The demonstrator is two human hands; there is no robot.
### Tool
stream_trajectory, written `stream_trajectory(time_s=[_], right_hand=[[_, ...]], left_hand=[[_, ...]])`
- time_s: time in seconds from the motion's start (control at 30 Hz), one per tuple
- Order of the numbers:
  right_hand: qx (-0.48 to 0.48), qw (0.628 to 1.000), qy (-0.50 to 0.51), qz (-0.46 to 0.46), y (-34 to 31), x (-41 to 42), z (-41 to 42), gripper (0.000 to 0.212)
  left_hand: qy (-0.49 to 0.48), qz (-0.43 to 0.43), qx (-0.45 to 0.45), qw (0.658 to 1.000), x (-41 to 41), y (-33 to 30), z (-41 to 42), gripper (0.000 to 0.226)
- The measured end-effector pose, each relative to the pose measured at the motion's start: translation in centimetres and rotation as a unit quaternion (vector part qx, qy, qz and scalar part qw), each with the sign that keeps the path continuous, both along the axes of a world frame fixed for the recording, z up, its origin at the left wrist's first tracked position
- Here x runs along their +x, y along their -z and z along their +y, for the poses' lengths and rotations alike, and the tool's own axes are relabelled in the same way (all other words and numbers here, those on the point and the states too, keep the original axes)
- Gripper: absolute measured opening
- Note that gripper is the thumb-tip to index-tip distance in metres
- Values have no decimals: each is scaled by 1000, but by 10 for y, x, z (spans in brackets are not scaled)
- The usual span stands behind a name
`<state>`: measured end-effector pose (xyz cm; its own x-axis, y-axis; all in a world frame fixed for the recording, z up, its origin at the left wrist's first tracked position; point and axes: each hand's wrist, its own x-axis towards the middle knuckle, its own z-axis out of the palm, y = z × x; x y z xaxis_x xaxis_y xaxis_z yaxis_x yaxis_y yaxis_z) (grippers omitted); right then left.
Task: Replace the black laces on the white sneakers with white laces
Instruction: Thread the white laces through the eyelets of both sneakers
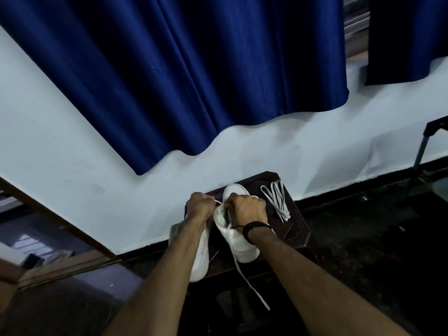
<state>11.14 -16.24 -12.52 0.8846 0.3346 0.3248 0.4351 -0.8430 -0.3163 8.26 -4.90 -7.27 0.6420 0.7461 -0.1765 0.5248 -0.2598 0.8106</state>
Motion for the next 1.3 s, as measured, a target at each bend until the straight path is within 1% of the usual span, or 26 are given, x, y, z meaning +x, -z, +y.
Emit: stream_trajectory(time_s=[0.1, 0.17, 0.2, 0.23, 0.27, 0.33, 0.37, 0.4, 0.43, 0.47, 0.5, 0.53, 0.57, 0.63, 0.7, 0.77, 0.83, 0.93, 1.0, 1.07, 1.1, 1.13, 1.17, 1.2, 1.23, 1.3], right_hand=[[-14, 1000, -18, 16, -3, 1, 2, 25], [-32, 997, -29, 56, -9, 6, 3, 30], [-36, 996, -35, 80, -14, 8, 3, 33], [-41, 993, -44, 102, -17, 9, 4, 36], [-49, 990, -55, 117, -19, 9, 5, 37], [-72, 988, -72, 118, -21, 7, 8, 37], [-81, 988, -73, 110, -21, 5, 8, 36], [-88, 988, -72, 103, -20, 3, 9, 36], [-94, 989, -69, 96, -20, 1, 9, 35], [-97, 989, -66, 88, -20, -2, 9, 34], [-102, 989, -65, 83, -21, -4, 8, 33], [-107, 989, -64, 78, -22, -5, 8, 32], [-112, 989, -63, 71, -23, -7, 9, 31], [-122, 989, -59, 63, -24, -11, 10, 30], [-127, 988, -59, 65, -22, -13, 12, 29], [-128, 988, -57, 60, -21, -13, 13, 29], [-130, 989, -55, 54, -22, -13, 14, 30], [-135, 989, -53, 43, -24, -15, 16, 30], [-133, 989, -46, 38, -26, -18, 15, 30], [-134, 990, -38, 23, -27, -22, 14, 30], [-137, 990, -37, 16, -27, -24, 14, 30], [-137, 990, -38, 13, -26, -27, 13, 31], [-134, 990, -39, 15, -25, -28, 12, 32], [-133, 990, -39, 19, -25, -29, 11, 33], [-134, 990, -38, 23, -25, -28, 10, 33], [-136, 990, -39, 26, -25, -25, 10, 32]], left_hand=[[1, -79, -145, 986, -9, -17, 11, 3], [-35, -120, -211, 970, -19, -30, 23, 14], [-58, -144, -227, 961, -24, -39, 32, 15], [-87, -165, -225, 956, -30, -48, 45, 16], [-120, -181, -201, 955, -37, -60, 58, 20], [-184, -186, -113, 958, -53, -80, 91, 30], [-201, -164, -48, 965, -62, -86, 105, 31], [-200, -119, 17, 972, -68, -88, 116, 26], [-182, -59, 75, 979, -73, -86, 120, 15], [-148, 5, 138, 979, -77, -79, 119, 13], [-103, 56, 204, 972, -77, -70, 113, 25], [-46, 73, 254, 963, -76, -60, 103, 35], [23, 69, 287, 955, -73, -51, 91, 41], [164, 54, 295, 940, -59, -35, 68, 44], [273, 94, 280, 916, -45, -22, 48, 41], [334, 140, 302, 882, -38, -13, 31, 31], [350, 138, 352, 857, -36, -11, 21, 28], [300, 142, 437, 836, -40, -18, 19, 23], [171, 151, 507, 831, -46, -30, 28, 23], [6, 134, 496, 858, -58, -40, 53, 22], [-60, 130, 460, 876, -65, -42, 65, 22], [-102, 134, 432, 886, -71, -41, 75, 23], [-119, 147, 422, 887, -75, -37, 83, 23], [-111, 155, 426, 884, -78, -32, 86, 23], [-78, 142, 436, 885, -79, -29, 85, 23], [33, 56, 429, 901, -74, -21, 73, 30]])
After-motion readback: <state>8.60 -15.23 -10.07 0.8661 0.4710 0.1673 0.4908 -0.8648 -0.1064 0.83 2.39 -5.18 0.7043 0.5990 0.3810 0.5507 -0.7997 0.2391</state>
